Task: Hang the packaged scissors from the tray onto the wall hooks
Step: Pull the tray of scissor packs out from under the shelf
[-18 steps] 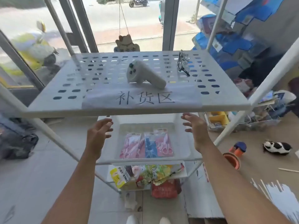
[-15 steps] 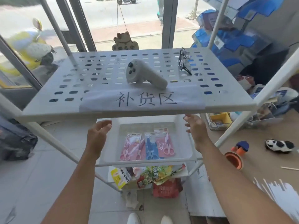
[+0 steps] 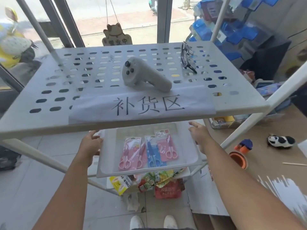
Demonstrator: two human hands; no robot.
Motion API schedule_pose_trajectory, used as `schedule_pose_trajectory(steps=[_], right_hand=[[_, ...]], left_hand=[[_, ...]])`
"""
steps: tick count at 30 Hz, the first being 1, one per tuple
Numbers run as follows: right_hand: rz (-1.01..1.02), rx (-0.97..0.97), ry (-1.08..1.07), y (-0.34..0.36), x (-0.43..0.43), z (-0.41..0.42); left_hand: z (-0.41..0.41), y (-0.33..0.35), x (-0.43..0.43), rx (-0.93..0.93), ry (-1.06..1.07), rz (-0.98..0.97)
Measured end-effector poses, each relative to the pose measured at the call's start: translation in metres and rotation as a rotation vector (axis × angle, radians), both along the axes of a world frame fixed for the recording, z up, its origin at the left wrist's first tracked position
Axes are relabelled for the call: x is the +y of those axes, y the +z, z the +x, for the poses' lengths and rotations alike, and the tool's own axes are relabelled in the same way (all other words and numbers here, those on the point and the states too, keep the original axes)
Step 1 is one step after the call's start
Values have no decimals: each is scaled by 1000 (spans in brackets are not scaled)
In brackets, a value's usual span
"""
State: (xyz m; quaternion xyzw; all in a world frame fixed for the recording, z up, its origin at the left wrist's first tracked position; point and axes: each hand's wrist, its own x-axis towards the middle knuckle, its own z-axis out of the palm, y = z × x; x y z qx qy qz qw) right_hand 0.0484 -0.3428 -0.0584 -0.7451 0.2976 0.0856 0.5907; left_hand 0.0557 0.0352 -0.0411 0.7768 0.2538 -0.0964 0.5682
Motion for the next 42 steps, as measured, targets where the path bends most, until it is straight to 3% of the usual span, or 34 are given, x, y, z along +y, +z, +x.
schedule_pose_trajectory(steps=[8,19,31,42], right_hand=[[120,46,103,10,-12,-11],[207,-61,129,28,-28,-35],[210,-58,331,36,2,-78],[217,-116,496,58,112,-158]], left_hand=[[-4,13,-7,10,25,-52],[-61,34,-7,-128,203,-145],[-182,48,29,-111,290,-154],[-343,65,107,-224,483,-136]])
